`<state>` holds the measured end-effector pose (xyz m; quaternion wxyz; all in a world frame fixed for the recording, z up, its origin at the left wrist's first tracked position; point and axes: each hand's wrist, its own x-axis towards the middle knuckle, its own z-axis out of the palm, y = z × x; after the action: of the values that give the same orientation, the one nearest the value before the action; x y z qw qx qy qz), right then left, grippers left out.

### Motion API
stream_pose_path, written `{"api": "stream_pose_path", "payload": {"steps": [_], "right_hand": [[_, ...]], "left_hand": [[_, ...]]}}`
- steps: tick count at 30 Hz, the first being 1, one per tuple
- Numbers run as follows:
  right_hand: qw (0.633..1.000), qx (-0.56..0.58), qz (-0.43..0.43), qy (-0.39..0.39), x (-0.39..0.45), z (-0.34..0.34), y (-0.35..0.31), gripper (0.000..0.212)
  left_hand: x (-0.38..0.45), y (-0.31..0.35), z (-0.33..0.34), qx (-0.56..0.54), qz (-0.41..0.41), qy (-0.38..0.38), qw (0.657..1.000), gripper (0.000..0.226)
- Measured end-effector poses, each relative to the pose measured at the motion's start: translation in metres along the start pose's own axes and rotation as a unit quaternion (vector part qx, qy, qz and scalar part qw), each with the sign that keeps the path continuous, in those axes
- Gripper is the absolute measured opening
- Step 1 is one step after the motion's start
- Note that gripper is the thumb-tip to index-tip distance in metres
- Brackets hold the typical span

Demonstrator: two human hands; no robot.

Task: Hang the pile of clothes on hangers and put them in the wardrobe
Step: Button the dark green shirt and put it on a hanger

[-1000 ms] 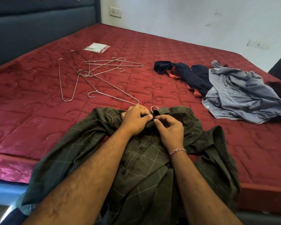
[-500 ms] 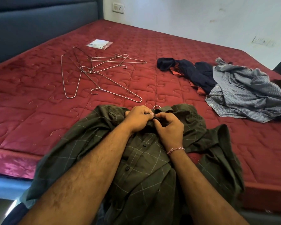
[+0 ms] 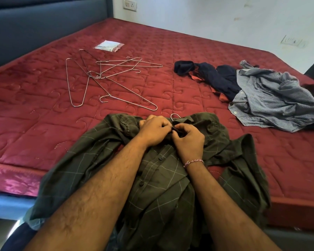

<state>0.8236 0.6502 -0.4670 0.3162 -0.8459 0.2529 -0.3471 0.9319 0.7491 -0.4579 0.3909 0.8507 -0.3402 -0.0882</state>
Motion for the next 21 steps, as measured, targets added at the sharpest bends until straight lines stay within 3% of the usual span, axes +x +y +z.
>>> {"api": "stream_pose_path", "payload": {"steps": [9,15,21], "right_hand": [[0.999,-0.046,0.009,-0.006,-0.002,0.0,-0.005,0.015],[0.994,-0.076,0.059,-0.045,0.002,0.0,-0.007,0.012],[0.996,-0.087,0.021,-0.018,-0.001,-0.003,-0.01,0.013]], "left_hand": [[-0.002,-0.003,-0.004,0.002,0.033,-0.014,0.999,0.019],[-0.008,0.0,0.005,0.114,0.039,0.023,0.992,0.017],[-0.008,0.0,0.004,0.09,0.042,0.042,0.994,0.015]]}}
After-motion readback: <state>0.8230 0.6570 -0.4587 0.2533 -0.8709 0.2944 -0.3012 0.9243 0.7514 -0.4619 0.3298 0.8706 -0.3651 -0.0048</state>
